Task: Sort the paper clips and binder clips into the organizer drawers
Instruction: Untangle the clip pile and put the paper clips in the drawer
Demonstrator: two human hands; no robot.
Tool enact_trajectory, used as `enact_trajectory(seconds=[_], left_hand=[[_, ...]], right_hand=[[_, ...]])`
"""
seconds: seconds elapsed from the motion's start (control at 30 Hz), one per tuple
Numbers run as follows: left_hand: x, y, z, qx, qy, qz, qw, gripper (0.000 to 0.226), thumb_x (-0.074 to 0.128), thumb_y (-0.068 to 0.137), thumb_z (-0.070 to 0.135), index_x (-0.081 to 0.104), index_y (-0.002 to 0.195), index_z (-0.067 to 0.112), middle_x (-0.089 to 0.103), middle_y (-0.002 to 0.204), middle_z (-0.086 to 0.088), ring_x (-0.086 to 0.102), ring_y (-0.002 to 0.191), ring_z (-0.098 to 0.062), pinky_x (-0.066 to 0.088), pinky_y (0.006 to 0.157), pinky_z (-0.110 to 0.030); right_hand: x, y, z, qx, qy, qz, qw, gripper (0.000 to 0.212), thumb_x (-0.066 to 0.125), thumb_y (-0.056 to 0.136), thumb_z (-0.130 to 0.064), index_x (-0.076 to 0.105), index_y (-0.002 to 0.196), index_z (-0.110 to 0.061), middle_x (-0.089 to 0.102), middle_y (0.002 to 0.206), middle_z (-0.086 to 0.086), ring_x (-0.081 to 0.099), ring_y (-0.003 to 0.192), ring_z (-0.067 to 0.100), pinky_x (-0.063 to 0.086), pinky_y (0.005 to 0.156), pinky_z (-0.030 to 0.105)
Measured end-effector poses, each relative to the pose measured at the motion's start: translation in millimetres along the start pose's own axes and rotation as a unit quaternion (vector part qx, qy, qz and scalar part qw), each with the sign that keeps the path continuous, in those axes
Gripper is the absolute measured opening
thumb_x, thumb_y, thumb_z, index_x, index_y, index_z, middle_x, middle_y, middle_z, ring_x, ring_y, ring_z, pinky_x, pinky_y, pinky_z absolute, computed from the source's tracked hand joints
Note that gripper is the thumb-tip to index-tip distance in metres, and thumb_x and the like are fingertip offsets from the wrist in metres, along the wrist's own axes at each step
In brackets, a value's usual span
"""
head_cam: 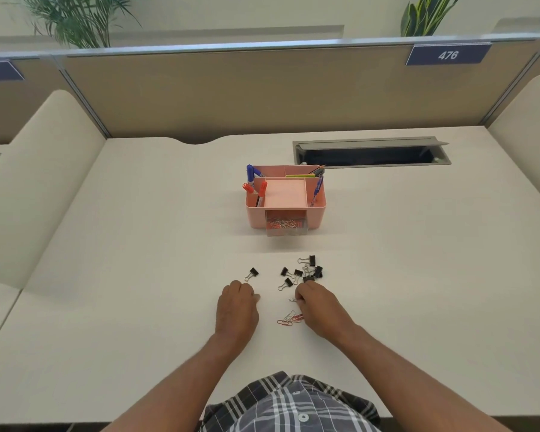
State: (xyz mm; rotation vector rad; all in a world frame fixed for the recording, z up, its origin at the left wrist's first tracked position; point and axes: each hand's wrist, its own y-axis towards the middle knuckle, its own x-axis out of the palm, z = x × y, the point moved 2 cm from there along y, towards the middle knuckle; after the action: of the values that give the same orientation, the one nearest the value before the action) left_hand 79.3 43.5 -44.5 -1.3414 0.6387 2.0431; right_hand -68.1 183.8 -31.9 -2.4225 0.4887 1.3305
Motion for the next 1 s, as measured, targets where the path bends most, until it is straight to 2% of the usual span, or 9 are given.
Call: enact_trajectory(seconds=[0.13,0.3,0.43,0.53,0.67,0.8,0.87,0.93,1.0], left_hand=[[1.3,1.6,5.6,0.004,0.031,-0.003,1.000,0.020,0.074,0.077,0.006,0.055,0.071,0.011,0.053,0.072,-0.006,0.048,0.061,-0.027,0.040,0.052,-0.035],[2.5,-3.2,8.8,0.089,0.052,0.016,0.995,0.026,0.071,0.075,-0.001,0.049,0.073,0.013,0.048,0.068,-0.003,0.042,0.058,-0.023,0.033,0.052,-0.034],[-2.5,9.8,10.8,0.060,-0.049,0.023,0.997,0.023,0.067,0.078,-0.007,0.054,0.084,0.011,0.054,0.074,-0.004,0.050,0.066,-0.024,0.037,0.058,-0.029],[-20.0,41.4,30.9,0.051,-0.135,0.041,0.989,0.015,0.058,0.087,-0.005,0.060,0.096,0.006,0.062,0.086,-0.009,0.057,0.079,-0.026,0.045,0.069,-0.032],[-52.0,93.0,65.6,0.048,-0.216,0.081,0.972,0.014,0.051,0.091,-0.001,0.059,0.087,0.010,0.061,0.081,-0.003,0.053,0.072,-0.019,0.044,0.063,-0.030],[-62.5,128.9,80.3,0.057,-0.231,0.087,0.967,0.015,0.053,0.092,0.002,0.062,0.084,0.010,0.063,0.079,-0.003,0.057,0.072,-0.018,0.052,0.062,-0.033],[-62.1,137.0,83.4,0.054,-0.233,0.080,0.968,0.014,0.053,0.092,0.002,0.064,0.086,0.009,0.064,0.080,-0.004,0.058,0.073,-0.018,0.054,0.064,-0.035],[-61.9,138.0,84.7,0.056,-0.239,0.075,0.966,0.014,0.053,0.091,0.001,0.065,0.091,0.009,0.065,0.084,-0.003,0.058,0.076,-0.017,0.054,0.065,-0.032],[-62.0,131.8,82.6,0.071,-0.242,0.085,0.964,0.015,0.053,0.091,0.000,0.064,0.093,0.010,0.064,0.086,-0.003,0.057,0.078,-0.015,0.050,0.066,-0.025]], right_hand=[[-1.2,-1.1,-0.4,0.002,0.011,0.000,1.000,0.017,0.043,0.089,-0.005,0.044,0.080,-0.019,0.049,0.083,-0.003,0.044,0.075,0.019,0.042,0.067,0.034],[-2.1,-0.6,1.8,0.005,0.024,0.006,1.000,0.014,0.043,0.093,-0.009,0.051,0.086,-0.018,0.054,0.087,-0.002,0.048,0.078,0.020,0.042,0.070,0.032],[-13.6,11.1,3.3,0.007,0.052,0.016,0.999,0.017,0.050,0.092,-0.015,0.066,0.096,-0.019,0.064,0.091,-0.002,0.057,0.086,0.017,0.048,0.077,0.033],[-38.1,32.6,-2.2,0.002,0.075,0.095,0.993,0.015,0.055,0.089,-0.012,0.069,0.090,-0.017,0.065,0.084,-0.001,0.058,0.080,0.016,0.049,0.075,0.033],[-78.4,69.0,-16.0,0.014,0.087,0.177,0.980,0.017,0.053,0.091,-0.009,0.069,0.088,-0.012,0.063,0.079,0.003,0.056,0.073,0.016,0.048,0.067,0.031],[-102.4,97.9,-25.5,0.005,0.073,0.200,0.977,0.022,0.051,0.090,-0.006,0.063,0.073,-0.012,0.058,0.069,-0.001,0.050,0.067,0.017,0.042,0.059,0.032],[-108.3,105.1,-29.4,0.000,0.067,0.196,0.978,0.023,0.051,0.093,-0.007,0.073,0.090,-0.013,0.062,0.078,0.001,0.051,0.072,0.016,0.043,0.063,0.029],[-110.9,106.3,-30.5,-0.003,0.067,0.191,0.979,0.027,0.050,0.094,-0.008,0.073,0.106,-0.015,0.067,0.088,0.002,0.056,0.078,0.016,0.048,0.068,0.028],[-111.3,99.4,-29.4,-0.010,0.084,0.196,0.977,0.027,0.050,0.093,-0.007,0.073,0.099,-0.018,0.066,0.085,-0.003,0.056,0.077,0.014,0.048,0.066,0.029]])
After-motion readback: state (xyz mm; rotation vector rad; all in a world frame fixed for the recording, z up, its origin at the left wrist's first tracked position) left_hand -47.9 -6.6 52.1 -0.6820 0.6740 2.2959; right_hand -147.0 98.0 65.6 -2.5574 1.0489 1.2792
